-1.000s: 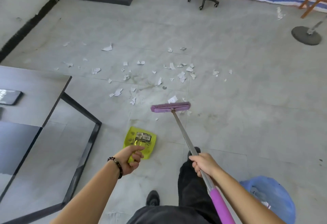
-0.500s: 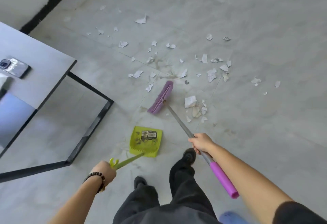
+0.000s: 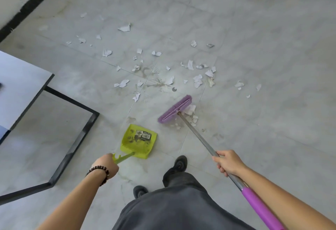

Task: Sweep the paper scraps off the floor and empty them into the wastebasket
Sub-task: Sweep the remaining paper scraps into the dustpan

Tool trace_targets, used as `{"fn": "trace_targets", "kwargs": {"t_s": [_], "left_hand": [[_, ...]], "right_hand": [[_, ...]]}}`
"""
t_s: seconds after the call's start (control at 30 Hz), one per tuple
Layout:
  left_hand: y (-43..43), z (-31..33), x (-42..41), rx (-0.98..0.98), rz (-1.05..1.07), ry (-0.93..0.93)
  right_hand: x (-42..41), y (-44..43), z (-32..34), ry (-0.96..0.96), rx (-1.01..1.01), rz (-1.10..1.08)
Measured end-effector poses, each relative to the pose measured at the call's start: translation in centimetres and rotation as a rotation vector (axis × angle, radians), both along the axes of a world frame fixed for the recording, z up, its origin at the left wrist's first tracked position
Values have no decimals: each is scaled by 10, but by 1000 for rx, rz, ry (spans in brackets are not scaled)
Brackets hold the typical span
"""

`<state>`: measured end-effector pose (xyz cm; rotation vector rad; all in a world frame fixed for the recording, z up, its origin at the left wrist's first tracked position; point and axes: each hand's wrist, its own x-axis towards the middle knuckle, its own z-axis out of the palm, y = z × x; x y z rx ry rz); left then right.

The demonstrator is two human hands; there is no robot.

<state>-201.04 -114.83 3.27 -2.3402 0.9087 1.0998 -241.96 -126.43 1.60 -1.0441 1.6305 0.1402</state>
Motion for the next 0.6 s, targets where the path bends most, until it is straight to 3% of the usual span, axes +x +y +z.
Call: {"fn": "trace_targets", "kwargs": {"t_s": [0.17, 0.3, 0.6], "left_hand": [[-15, 4, -4, -42, -113, -5], [-41, 5, -7, -43, -224, -30], [-93, -1, -27, -30, -487, -18]], "right_hand": [[20, -38, -6, -103, -19, -282], [43, -71, -37, -168, 126, -468], [33, 5, -56, 12, 407, -646]]}}
